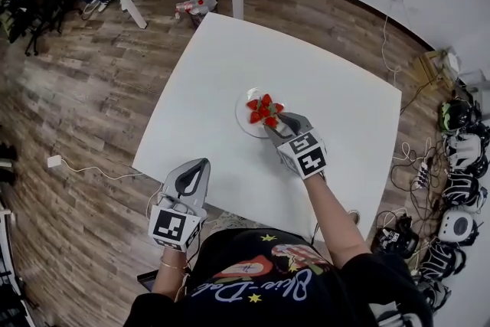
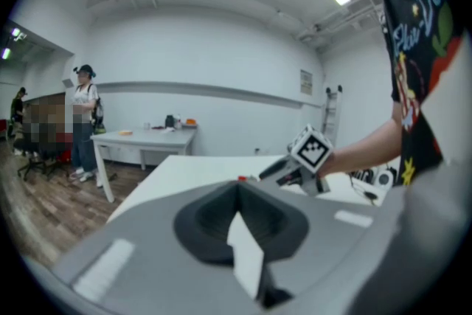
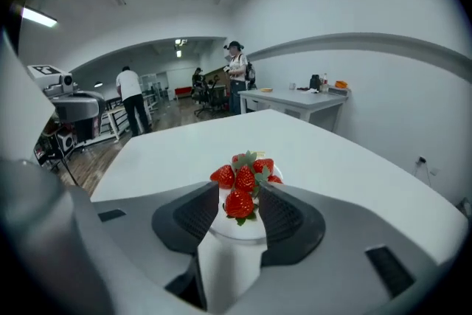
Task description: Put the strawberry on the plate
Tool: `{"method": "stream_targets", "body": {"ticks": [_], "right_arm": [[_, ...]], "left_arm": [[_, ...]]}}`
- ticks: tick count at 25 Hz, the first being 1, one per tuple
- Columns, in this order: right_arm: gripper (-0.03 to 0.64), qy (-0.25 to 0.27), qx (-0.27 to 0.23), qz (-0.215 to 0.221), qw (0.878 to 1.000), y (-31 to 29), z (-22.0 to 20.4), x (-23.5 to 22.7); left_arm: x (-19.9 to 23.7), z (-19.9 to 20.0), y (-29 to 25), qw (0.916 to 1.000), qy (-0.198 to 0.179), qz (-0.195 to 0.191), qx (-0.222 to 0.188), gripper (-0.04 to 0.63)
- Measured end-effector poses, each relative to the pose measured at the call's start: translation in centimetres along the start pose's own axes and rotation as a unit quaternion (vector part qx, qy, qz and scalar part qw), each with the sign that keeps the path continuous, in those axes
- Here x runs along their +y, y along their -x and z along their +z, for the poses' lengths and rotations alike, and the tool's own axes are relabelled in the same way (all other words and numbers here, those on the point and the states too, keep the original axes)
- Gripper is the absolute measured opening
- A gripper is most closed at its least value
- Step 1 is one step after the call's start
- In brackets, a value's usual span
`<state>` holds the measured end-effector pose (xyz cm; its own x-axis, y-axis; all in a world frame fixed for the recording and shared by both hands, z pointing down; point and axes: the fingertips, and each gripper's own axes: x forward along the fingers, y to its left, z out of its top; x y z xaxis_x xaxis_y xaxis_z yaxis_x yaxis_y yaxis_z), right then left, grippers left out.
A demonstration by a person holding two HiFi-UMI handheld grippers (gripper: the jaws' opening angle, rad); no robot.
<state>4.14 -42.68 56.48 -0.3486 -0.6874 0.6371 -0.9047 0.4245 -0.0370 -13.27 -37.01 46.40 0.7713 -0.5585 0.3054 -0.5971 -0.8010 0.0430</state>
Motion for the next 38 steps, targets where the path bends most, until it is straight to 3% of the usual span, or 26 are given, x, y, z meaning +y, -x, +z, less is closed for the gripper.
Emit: {"method": "stream_targets", "body": {"ticks": [5,7,9,11,17,23,38], "right_arm": [[0.149,-0.073,-0.115,-0.011,0.991,5.4,3.0,0.0],[0.135,-0.081,-0.138,-0.008,0.987,7.4,3.1,0.3],[0.042,-0.078,-0.143,-0.006,0.987,8.8,2.5,0.8],[0.018,-0.084,-0.150,-0.002,0.985,9.9,2.2,1.1],[0.017,-0.084,-0.160,-0.005,0.983,11.4,2.2,1.3],[0.017,-0.082,-0.138,-0.013,0.987,11.2,0.7,0.9],[0.017,-0.073,-0.131,-0.003,0.989,10.2,1.1,1.6]], "left_arm": [[-0.8,2.0,-0.3,0.9996,-0.016,-0.006,-0.021,-0.005],[-1.2,2.7,-0.6,0.9993,-0.022,-0.011,-0.027,-0.005],[-1.7,3.0,-0.9,0.9991,-0.023,-0.019,-0.031,-0.005],[-2.2,3.3,-1.4,0.9987,-0.029,-0.027,-0.032,-0.005],[-2.9,4.2,-2.3,0.9979,-0.038,-0.038,-0.036,-0.005],[-3.8,4.0,-2.4,0.9975,-0.041,-0.047,-0.032,-0.005],[-3.5,4.5,-1.9,0.9972,-0.051,-0.044,-0.033,-0.005]]}}
